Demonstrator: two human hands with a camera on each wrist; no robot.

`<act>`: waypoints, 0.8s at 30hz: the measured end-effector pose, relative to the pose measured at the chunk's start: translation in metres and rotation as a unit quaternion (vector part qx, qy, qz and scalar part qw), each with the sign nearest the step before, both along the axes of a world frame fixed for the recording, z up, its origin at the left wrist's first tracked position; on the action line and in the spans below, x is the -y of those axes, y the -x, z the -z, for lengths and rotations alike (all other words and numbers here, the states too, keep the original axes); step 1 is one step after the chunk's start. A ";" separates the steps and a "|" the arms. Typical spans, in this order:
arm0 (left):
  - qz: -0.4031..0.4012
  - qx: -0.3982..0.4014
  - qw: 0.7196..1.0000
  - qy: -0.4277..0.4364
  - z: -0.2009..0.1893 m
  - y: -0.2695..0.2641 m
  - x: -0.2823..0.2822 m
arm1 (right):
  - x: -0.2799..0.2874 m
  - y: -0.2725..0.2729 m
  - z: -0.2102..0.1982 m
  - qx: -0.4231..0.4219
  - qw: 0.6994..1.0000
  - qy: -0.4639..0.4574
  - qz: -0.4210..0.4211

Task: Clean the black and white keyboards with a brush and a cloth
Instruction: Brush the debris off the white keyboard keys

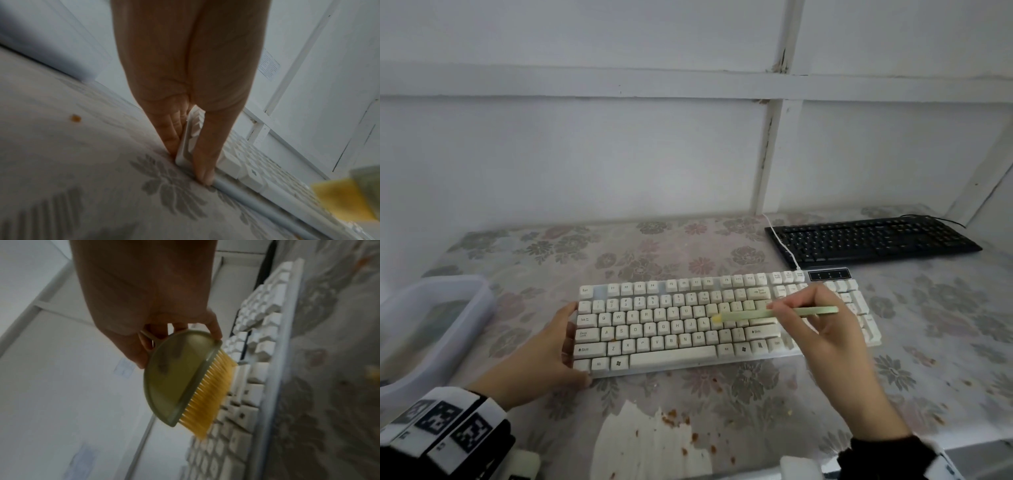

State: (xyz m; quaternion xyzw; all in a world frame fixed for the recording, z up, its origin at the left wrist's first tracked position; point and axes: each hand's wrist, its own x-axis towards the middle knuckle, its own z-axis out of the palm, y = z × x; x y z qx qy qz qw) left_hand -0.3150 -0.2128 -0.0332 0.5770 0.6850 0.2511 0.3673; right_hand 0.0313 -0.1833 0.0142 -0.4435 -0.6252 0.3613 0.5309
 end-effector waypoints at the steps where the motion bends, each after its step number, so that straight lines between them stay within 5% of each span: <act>1: -0.002 0.001 1.000 -0.002 0.001 0.001 -0.001 | -0.003 -0.005 0.004 0.007 1.000 0.001 0.009; 6: -0.004 0.008 1.000 -0.003 0.004 0.003 -0.001 | -0.018 -0.041 0.005 0.035 0.995 -0.026 0.089; 10: 0.001 0.004 1.000 -0.016 0.004 0.004 -0.001 | -0.019 -0.043 0.003 -0.008 0.998 -0.018 0.055; 16: 0.002 0.012 1.000 -0.018 0.005 0.005 -0.001 | -0.025 -0.072 0.002 0.086 0.989 -0.042 0.117; 24: 0.006 0.004 1.000 -0.013 0.004 0.004 0.000 | -0.025 -0.079 0.001 0.009 0.997 -0.017 0.070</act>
